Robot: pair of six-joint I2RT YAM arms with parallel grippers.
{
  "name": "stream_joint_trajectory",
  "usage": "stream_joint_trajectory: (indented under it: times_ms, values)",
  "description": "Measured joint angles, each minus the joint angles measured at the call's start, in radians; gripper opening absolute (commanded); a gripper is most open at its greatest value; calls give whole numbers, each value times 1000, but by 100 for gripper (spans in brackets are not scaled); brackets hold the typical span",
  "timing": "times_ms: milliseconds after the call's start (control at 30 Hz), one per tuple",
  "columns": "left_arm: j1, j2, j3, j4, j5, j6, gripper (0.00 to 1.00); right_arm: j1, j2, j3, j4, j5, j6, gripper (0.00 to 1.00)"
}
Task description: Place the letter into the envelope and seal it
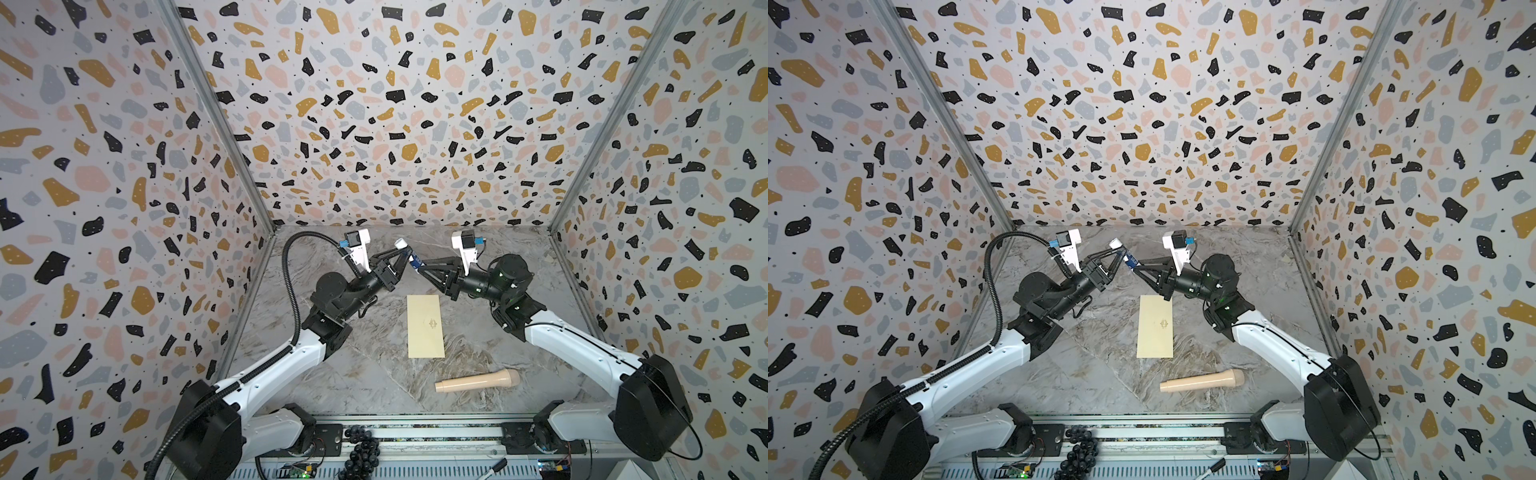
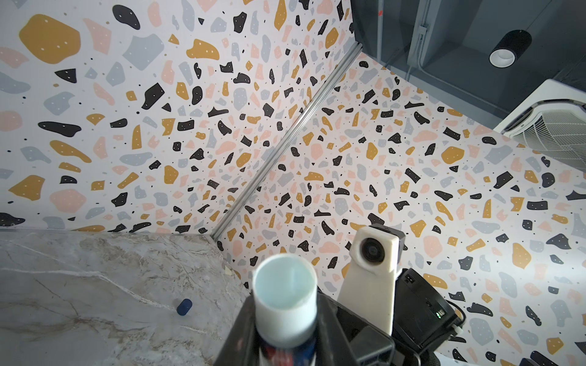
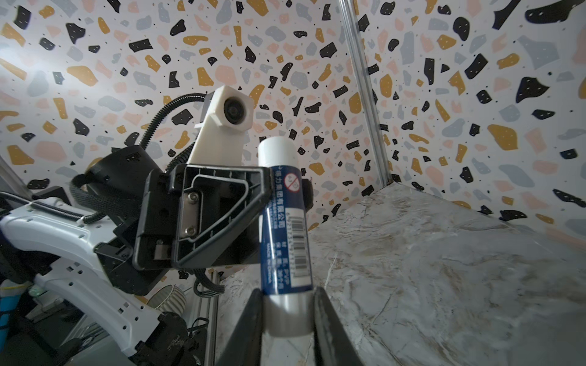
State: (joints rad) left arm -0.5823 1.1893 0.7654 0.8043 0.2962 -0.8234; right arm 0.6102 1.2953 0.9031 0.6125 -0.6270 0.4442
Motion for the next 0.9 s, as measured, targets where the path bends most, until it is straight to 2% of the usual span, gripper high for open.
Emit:
stream_joint_trajectory:
  times_ms: [200,467,667,833,900]
  values:
    - [11,0,0,-2,-16,17,0,156,-40,50,-181,346,-264,0]
    - [15,0,0,-2,-27,28,0,348,-29,92,-246,813,-586,0]
    - [19,0,0,-5,-45,29,0,466,46,116,-176,1130,-846,0]
    - [23,0,0,-17,-56,29,0,531,120,116,-39,1322,-1059,0]
    - [26,0,0,-21,-64,31,0,550,147,114,18,1366,-1136,0]
